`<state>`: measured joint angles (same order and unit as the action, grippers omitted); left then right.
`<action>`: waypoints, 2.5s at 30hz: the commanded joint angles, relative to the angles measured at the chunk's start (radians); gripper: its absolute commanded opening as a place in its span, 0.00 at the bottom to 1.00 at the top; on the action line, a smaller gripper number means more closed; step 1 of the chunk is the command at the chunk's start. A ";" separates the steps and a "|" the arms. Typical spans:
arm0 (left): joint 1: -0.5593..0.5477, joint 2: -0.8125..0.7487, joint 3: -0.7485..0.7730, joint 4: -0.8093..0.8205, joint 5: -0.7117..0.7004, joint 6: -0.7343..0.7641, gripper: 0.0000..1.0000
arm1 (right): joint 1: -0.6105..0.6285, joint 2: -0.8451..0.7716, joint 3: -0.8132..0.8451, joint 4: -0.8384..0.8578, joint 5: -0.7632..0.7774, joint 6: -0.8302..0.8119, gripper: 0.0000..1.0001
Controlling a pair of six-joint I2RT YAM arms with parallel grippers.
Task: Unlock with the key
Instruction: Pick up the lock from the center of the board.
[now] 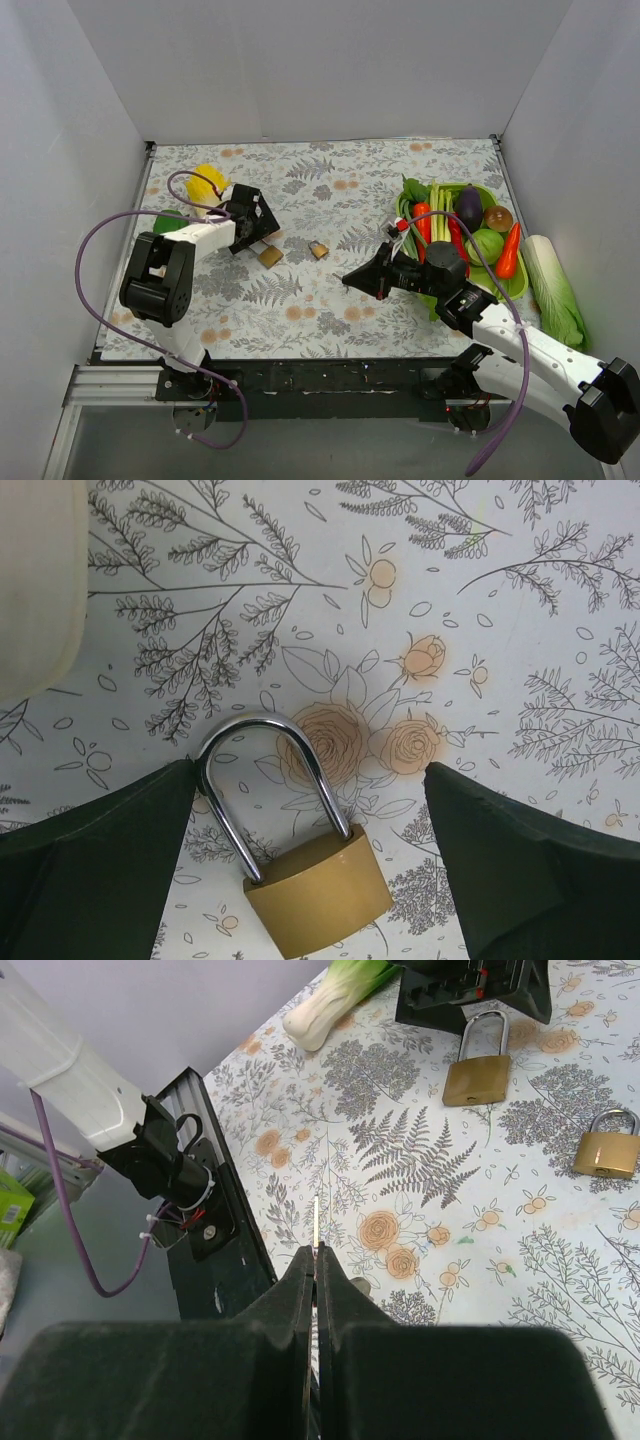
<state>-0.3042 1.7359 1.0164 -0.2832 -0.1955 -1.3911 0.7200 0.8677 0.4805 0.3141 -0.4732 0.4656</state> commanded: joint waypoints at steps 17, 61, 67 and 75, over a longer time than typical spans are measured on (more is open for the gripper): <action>-0.157 -0.052 0.085 -0.275 -0.199 -0.132 0.95 | -0.002 -0.058 -0.008 0.036 -0.010 -0.007 0.01; -0.213 0.041 0.087 -0.307 -0.167 -0.310 0.19 | -0.002 -0.165 -0.052 0.016 -0.015 0.035 0.01; -0.233 -0.082 0.044 -0.254 -0.142 -0.355 0.01 | -0.001 -0.154 -0.028 -0.087 0.018 0.007 0.01; -0.260 -0.211 0.016 -0.171 -0.093 -0.414 0.00 | 0.002 -0.133 -0.006 -0.161 0.042 0.022 0.01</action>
<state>-0.5453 1.6600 1.0378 -0.5503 -0.3084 -1.7557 0.7200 0.7258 0.4282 0.1802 -0.4515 0.4866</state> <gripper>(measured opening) 0.554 0.028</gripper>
